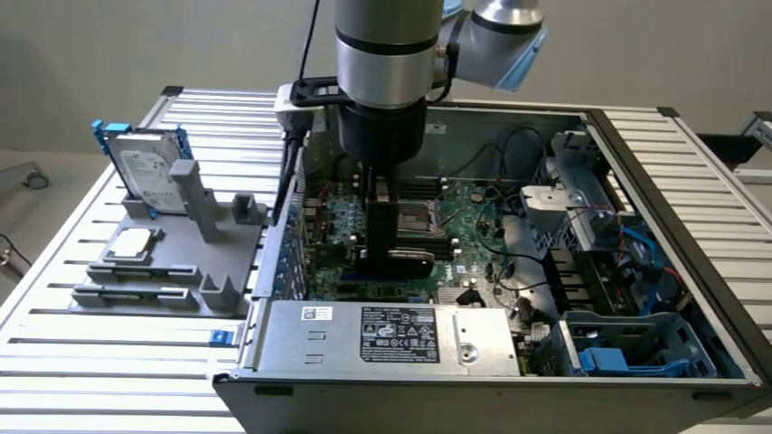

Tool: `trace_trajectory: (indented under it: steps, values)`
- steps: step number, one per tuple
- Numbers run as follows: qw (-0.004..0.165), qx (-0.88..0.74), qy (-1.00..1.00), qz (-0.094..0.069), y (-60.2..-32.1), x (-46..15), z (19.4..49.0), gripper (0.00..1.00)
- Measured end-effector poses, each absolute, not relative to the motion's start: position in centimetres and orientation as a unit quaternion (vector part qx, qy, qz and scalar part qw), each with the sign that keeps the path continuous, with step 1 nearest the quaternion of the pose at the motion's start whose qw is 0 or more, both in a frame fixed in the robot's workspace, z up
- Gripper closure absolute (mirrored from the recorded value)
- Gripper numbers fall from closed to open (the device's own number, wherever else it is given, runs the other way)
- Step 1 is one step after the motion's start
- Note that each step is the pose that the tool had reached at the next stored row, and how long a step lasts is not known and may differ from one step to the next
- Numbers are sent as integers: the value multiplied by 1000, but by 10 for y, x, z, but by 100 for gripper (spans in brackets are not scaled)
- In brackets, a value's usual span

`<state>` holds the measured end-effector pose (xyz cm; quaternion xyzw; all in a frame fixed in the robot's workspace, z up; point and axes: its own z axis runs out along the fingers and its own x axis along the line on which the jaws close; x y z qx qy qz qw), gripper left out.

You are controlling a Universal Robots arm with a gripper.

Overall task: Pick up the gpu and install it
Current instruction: 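Insert the gpu into the slot, then press down on the gpu until it lock into place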

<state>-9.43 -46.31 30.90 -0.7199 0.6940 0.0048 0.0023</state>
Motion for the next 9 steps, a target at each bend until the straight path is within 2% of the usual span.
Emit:
trace_trajectory:
  steps: [5, 9]
  values:
    - [2, -720, 694, 5, -463, -94, 324, 1]
    - [2, -720, 694, 5, -463, -94, 324, 1]
